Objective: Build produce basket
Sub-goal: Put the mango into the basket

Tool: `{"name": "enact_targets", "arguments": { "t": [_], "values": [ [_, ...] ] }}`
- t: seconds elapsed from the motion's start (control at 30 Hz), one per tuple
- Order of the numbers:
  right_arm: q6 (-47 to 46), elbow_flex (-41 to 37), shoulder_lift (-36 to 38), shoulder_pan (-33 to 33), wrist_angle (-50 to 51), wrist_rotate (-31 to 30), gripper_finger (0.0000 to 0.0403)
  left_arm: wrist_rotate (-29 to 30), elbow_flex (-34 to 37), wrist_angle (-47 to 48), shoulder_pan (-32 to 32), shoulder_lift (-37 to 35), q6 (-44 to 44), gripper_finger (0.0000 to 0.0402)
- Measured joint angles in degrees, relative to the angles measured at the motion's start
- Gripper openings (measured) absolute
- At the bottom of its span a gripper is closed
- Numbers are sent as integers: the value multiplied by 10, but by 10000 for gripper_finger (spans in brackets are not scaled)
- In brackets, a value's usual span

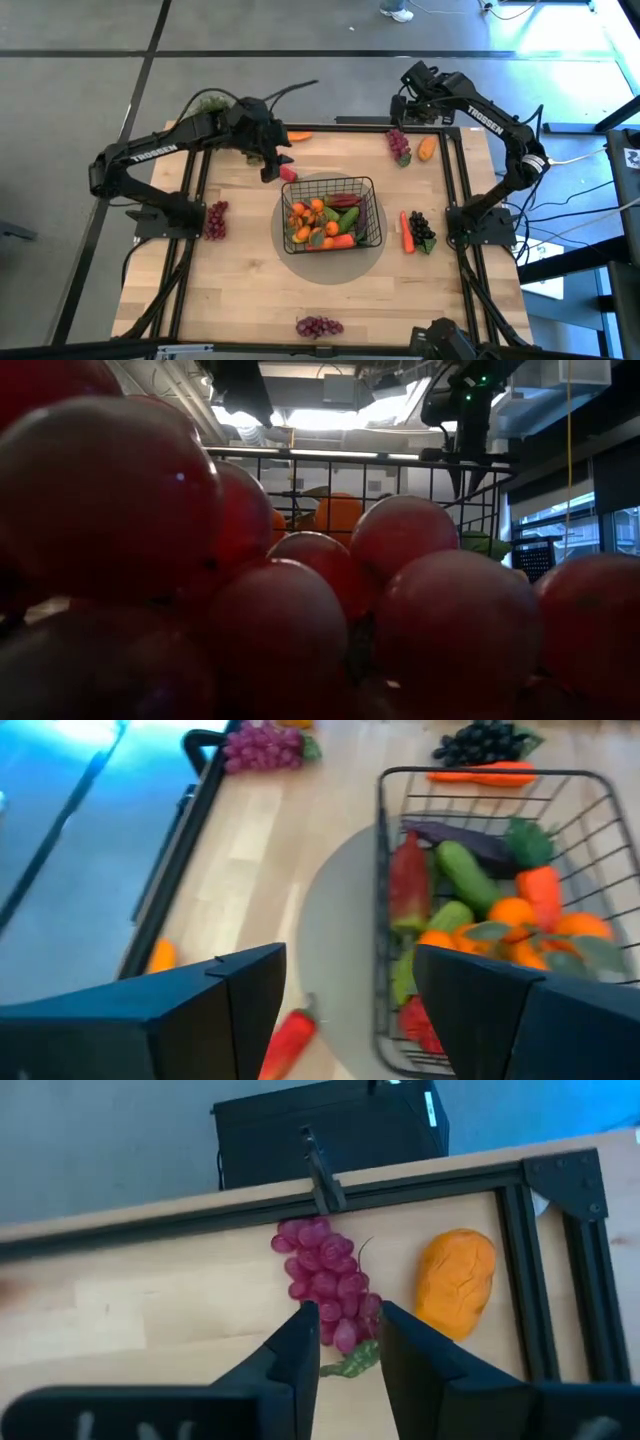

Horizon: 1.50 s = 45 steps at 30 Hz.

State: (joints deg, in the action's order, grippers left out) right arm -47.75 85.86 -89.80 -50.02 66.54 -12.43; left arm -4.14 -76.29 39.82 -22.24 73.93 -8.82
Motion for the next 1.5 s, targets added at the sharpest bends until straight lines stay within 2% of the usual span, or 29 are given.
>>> {"name": "enact_targets", "arguments": {
  "t": [0.17, 0.5, 1.5],
  "values": [
    [-29, 0, 0, -2, 0, 0, 93, 20, 0, 0, -22, 0, -39, 208],
    [-70, 0, 0, 0, 2, 4, 93, 107, 0, 0, -26, 0, -38, 208],
    [-75, 0, 0, 0, 6, 5, 93, 109, 0, 1, -26, 0, -36, 208]
  ]
}}
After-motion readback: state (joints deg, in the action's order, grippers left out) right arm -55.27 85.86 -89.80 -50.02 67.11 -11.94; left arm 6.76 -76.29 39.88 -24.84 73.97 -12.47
